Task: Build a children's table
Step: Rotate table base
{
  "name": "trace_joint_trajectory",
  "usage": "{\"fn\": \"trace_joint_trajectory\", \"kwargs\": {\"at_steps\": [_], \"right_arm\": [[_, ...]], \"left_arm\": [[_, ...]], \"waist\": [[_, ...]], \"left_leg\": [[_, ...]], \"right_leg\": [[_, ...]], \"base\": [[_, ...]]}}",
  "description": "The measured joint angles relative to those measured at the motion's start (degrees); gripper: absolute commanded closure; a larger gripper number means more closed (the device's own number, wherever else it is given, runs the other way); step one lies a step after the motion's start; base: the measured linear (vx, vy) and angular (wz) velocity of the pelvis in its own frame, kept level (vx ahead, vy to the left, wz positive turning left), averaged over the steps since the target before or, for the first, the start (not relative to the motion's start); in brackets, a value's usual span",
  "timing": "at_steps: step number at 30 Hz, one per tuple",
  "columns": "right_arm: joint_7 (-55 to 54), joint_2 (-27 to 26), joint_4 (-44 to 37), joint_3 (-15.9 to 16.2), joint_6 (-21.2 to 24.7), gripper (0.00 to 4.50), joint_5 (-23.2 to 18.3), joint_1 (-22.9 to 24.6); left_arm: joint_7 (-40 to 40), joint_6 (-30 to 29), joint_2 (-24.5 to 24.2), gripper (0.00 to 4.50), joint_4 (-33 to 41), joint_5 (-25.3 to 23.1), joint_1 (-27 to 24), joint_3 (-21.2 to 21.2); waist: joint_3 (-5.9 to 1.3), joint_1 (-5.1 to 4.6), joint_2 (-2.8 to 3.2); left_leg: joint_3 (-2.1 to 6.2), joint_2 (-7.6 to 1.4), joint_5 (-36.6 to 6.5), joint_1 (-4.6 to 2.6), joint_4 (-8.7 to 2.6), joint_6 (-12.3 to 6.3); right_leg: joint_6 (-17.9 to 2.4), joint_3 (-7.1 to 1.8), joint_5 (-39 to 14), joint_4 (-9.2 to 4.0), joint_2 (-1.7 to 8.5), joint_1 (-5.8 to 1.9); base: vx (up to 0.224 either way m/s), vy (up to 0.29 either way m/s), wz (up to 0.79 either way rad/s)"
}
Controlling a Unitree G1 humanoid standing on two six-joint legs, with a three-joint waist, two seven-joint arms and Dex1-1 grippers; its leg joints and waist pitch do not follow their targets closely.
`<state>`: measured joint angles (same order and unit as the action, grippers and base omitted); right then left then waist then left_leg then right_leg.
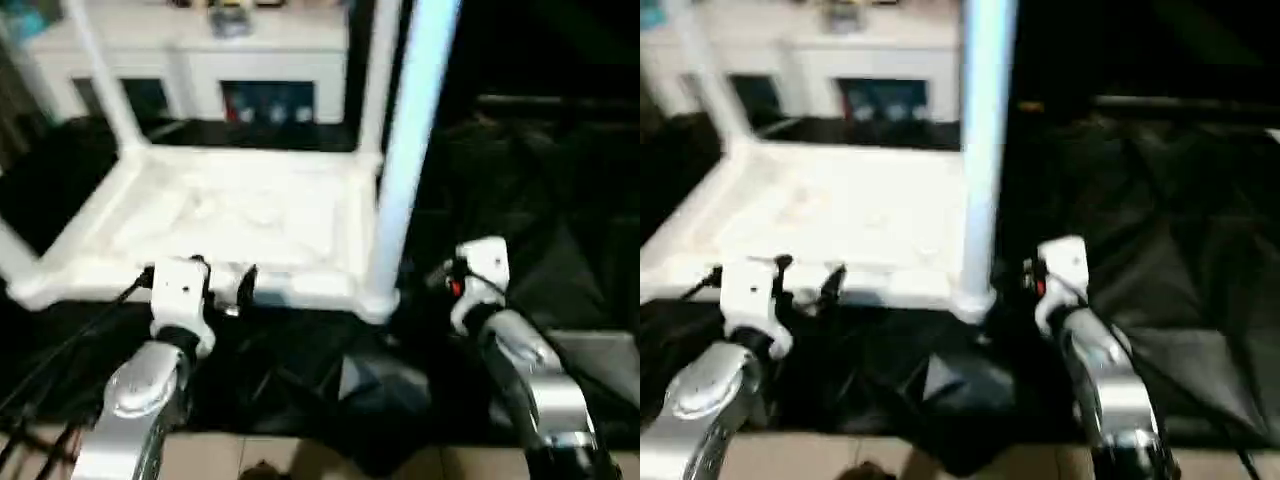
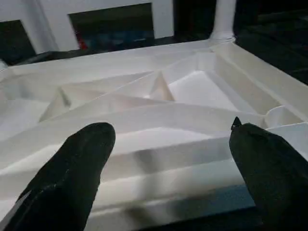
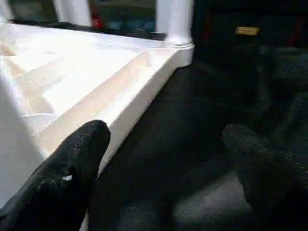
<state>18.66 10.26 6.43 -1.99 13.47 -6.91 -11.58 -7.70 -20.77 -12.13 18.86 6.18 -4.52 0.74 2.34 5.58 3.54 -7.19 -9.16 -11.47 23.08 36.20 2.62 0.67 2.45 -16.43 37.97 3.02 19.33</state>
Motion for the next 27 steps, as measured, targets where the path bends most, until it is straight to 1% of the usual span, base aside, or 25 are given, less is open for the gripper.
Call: {"fn": "trace_joint_trajectory", "kwargs": {"at_steps": [2,4,5,6,7,9,13,15,18,19,20,21,23,25,27], "right_arm": [[0.44,0.36,2.02,0.07,-0.52,0.17,0.44,-1.82],[2.39,0.84,2.61,0.93,-0.99,0.17,0.44,-2.64],[5.14,1.50,2.12,2.05,-1.19,0.17,0.14,-2.51],[8.96,2.30,0.35,4.05,-1.44,0.17,-0.52,-1.74],[11.71,3.01,-1.17,5.03,-1.51,0.17,-1.42,-0.79],[17.91,4.49,-4.40,8.03,-1.66,0.17,-3.71,1.09],[24.85,4.67,-7.16,12.48,-1.54,0.17,-6.89,1.83],[27.53,5.22,-8.28,13.85,-1.50,0.17,-7.55,1.92],[30.91,5.75,-9.75,14.89,-1.10,0.17,-9.27,2.34],[31.47,5.66,-10.09,15.14,-1.10,0.17,-9.47,2.39],[31.57,5.53,-10.09,15.23,-1.20,0.17,-9.43,2.36],[29.95,5.00,-8.22,15.22,-2.01,0.17,-8.40,1.17],[26.46,5.09,-4.26,13.93,-2.88,0.17,-6.34,-1.45],[21.91,4.99,0.82,12.40,-3.94,0.17,-3.92,-4.22],[18.58,5.46,5.15,9.76,-4.14,0.17,-3.01,-6.73]], "left_arm": [[0.73,-0.15,-0.13,0.07,-0.09,-0.53,-0.18,-0.55],[1.69,-0.57,-0.47,0.07,-0.07,-1.36,-0.53,-1.55],[2.31,-0.93,-0.47,0.07,-0.06,-1.45,-1.00,-2.48],[3.22,-1.74,-0.54,0.07,0.01,-1.66,-1.77,-3.74],[3.95,-2.52,-0.54,0.07,0.06,-2.05,-2.40,-4.62],[4.99,-3.56,-0.61,0.07,0.05,-2.48,-3.89,-6.40],[4.81,-4.13,-0.55,0.07,0.12,-1.94,-4.11,-7.00],[4.32,-4.28,-0.44,0.07,0.15,-1.30,-4.12,-6.96],[3.79,-4.28,0.09,0.07,0.15,-0.87,-4.21,-6.44],[3.60,-4.28,0.21,0.07,0.15,-0.88,-4.24,-6.35],[3.61,-4.33,0.31,0.07,0.15,-0.94,-4.27,-6.31],[4.10,-4.57,0.35,0.07,0.33,-1.35,-4.69,-6.61],[4.83,-5.18,0.34,0.07,0.35,-1.63,-4.87,-7.02],[5.57,-5.39,0.08,0.07,0.53,-2.12,-5.84,-8.06],[5.53,-5.52,-0.09,0.07,0.68,-1.95,-6.64,-9.09]], "waist": [[0.00,-0.71,-0.01],[-0.02,-0.83,-0.03],[-0.02,-0.84,-0.03],[-0.03,-0.76,-0.26],[-0.04,-0.63,-0.41],[0.00,-0.49,-0.69],[-0.06,-0.18,-1.24],[-0.10,0.27,-1.61],[-0.19,0.84,-1.91],[-0.18,0.88,-1.98],[-0.19,0.89,-2.04],[-0.17,0.83,-2.18],[-0.12,0.67,-2.34],[-0.13,0.54,-2.65],[0.00,0.44,-2.91]], "left_leg": [[-0.22,0.00,0.10,0.01,-0.03,-0.16],[-0.42,-0.02,0.15,0.02,-0.07,-0.24],[-0.54,-0.04,0.16,0.02,-0.11,-0.26],[-0.72,-0.05,0.20,0.01,-0.33,-0.32],[-0.88,-0.13,0.39,0.02,-0.45,-0.56],[-1.01,-0.25,0.51,0.05,-0.59,-0.57],[-1.12,-0.26,0.50,0.09,-0.61,-0.58],[-1.13,-0.27,0.50,0.10,-0.61,-0.59],[-1.17,-0.28,0.51,0.08,-0.62,-0.60],[-1.18,-0.27,0.51,0.08,-0.62,-0.60],[-1.19,-0.28,0.51,0.08,-0.62,-0.60],[-1.23,-0.28,0.51,0.02,-0.65,-0.59],[-1.26,-0.31,0.55,0.02,-0.66,-0.53],[-1.33,-0.37,0.57,-0.08,-0.70,-0.49],[-1.37,-0.41,0.59,-0.06,-0.73,-0.46]], "right_leg": [[0.09,0.01,0.12,-0.03,0.15,0.14],[0.11,-0.05,0.14,-0.04,0.21,0.25],[0.11,-0.11,0.14,-0.04,0.22,0.31],[0.12,-0.20,0.14,-0.07,0.24,0.41],[0.12,-0.18,0.14,-0.15,0.24,0.48],[0.13,-0.13,0.14,-0.34,0.22,0.49],[0.16,-0.15,0.17,-0.53,0.23,0.49],[0.18,-0.14,0.27,-0.67,0.23,0.45],[0.22,-0.17,0.45,-0.87,0.24,0.37],[0.24,-0.18,0.50,-0.88,0.25,0.37],[0.25,-0.19,0.57,-0.90,0.25,0.37],[0.25,-0.23,0.66,-0.90,0.25,0.38],[0.23,-0.19,0.90,-0.90,0.29,0.48],[0.19,-0.16,1.01,-0.90,0.29,0.50],[0.16,-0.15,1.16,-0.92,0.30,0.58]], "base": [[0.000,0.000,0.00],[0.000,0.000,0.00],[0.000,0.000,0.00],[0.000,0.000,0.00],[0.000,0.000,0.00],[0.000,0.000,0.00],[0.000,0.000,0.00],[0.000,0.000,0.00],[0.000,0.000,0.00],[0.000,0.000,0.00],[0.000,0.000,0.00],[0.000,0.000,0.00],[0.000,0.000,0.00],[0.000,0.000,0.00],[0.000,0.000,0.00]]}}
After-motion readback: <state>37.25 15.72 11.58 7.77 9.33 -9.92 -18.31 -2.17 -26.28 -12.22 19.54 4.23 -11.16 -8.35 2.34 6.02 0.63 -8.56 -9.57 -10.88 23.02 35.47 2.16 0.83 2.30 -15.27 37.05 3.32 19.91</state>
